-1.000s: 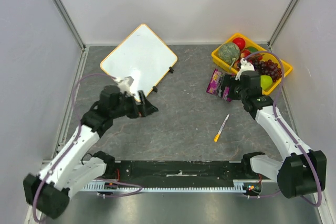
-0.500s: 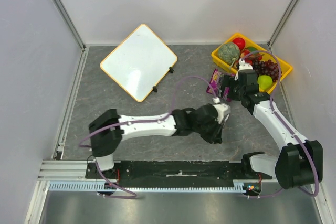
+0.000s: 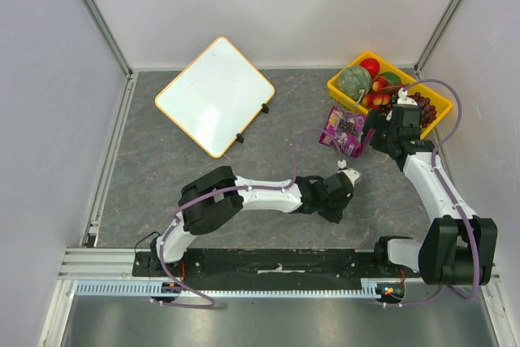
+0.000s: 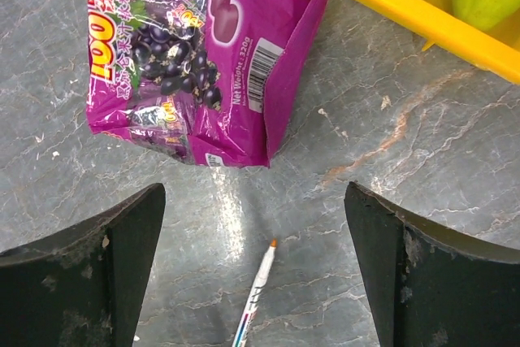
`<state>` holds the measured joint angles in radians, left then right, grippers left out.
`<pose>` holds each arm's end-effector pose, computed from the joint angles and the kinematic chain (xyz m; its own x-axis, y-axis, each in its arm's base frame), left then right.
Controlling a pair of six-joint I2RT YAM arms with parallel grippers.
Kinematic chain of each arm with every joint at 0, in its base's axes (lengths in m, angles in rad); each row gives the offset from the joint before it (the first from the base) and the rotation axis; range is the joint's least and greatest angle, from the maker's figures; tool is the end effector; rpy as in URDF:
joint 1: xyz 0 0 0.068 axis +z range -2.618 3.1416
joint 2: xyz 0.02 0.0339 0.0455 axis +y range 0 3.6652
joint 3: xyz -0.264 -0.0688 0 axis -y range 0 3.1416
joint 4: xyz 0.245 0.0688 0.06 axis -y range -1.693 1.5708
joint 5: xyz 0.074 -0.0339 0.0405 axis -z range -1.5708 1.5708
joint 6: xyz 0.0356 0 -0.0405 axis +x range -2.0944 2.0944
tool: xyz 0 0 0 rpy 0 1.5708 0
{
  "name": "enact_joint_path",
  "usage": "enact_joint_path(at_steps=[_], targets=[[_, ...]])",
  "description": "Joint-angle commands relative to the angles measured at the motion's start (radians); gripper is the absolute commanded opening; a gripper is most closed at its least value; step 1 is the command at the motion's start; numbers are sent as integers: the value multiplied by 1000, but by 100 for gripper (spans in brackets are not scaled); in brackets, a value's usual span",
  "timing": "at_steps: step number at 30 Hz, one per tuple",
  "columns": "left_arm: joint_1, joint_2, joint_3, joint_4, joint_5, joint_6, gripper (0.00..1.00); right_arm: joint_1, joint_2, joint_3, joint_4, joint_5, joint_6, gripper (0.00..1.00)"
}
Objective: Write a sentence on the whiteboard
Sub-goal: Adjust the whiteboard marker at the center of the board.
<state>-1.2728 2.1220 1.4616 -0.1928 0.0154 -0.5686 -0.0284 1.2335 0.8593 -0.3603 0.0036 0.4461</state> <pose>0.1347 -0.4405 0.1529 -0.7027 0.4540 -0.5479 0.6888 0.6270 -0.3638 0.2638 -0.0076 0.2555 -0.5910 0.4484 -0.6706 0.3171 0.8935 0.3180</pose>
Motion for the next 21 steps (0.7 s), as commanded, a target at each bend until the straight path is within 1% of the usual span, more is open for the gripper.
enact_joint_path(at_steps=[1,5,8,11,15,18,21], targets=[[62,4,4,-28,-78,9,2,-2,-3,34,6,-40,6,98],[130,-23,-69,-45,-92,26,2,-2,-9,27,6,-68,-3,98],[183,-68,-159,-20,-91,36,2,-2,-12,21,12,-114,-10,98],[234,-76,-182,-2,-75,47,2,-1,-8,9,27,-174,-12,98],[265,-14,-118,-5,-45,68,2,2,-11,0,24,-200,-23,98],[280,39,-29,-22,-43,73,3,4,-20,-3,5,-203,-30,98],[289,87,48,-19,6,82,6,8,-32,-12,-9,-212,-46,98]])
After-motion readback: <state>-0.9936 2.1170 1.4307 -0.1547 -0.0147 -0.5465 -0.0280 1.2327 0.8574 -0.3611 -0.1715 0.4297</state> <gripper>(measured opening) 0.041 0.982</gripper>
